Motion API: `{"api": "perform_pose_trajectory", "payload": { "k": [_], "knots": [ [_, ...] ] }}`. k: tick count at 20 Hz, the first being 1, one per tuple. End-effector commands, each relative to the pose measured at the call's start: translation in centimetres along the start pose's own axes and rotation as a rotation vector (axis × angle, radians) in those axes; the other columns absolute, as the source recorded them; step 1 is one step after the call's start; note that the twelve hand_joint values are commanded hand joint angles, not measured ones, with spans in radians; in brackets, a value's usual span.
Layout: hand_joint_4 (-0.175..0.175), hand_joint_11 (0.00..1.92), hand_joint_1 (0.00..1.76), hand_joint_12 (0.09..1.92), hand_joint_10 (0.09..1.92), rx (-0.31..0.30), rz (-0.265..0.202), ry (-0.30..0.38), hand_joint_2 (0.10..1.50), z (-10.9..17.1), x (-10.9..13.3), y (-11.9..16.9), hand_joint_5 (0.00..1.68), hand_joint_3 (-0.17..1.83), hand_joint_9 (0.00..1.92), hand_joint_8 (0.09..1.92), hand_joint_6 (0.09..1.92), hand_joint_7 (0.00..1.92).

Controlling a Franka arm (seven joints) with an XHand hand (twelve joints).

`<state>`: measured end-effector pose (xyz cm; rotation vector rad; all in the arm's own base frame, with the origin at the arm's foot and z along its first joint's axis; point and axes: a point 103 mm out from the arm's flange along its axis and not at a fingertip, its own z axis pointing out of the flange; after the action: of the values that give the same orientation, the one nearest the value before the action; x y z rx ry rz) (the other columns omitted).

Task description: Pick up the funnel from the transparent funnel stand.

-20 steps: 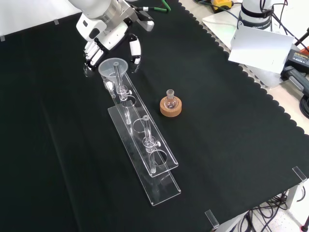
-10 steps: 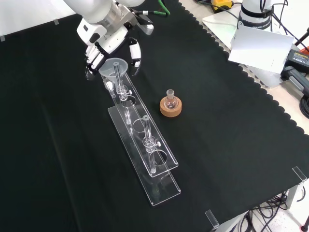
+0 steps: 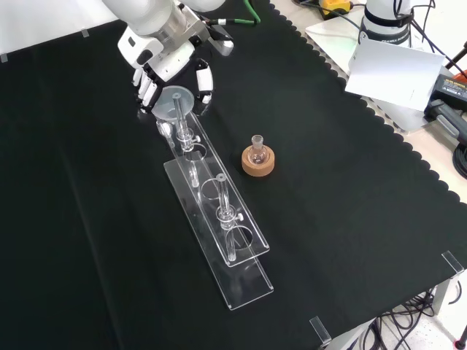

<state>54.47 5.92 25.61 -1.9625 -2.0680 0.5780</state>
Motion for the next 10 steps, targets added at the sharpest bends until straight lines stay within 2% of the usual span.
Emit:
{"api": "perform_pose_trajectory", "payload": {
  "k": [1,4,10],
  "knots": [
    [-0.051,0.68,0.77,1.27,0.44,-0.201,0.068,-0.069,0.81,-1.6,0.2,-1.2,0.8,0.58,1.07,0.68,0.55,0.84],
    [-0.05,0.74,0.78,1.24,0.4,-0.227,0.063,-0.097,0.84,-3.2,0.2,-2.2,0.83,0.59,1.14,0.68,0.72,0.92],
    [-0.046,0.81,0.8,1.2,0.39,-0.219,0.064,-0.113,0.86,-6.5,-0.3,-4.9,0.85,0.6,1.22,0.69,0.8,0.97]
  ]
}}
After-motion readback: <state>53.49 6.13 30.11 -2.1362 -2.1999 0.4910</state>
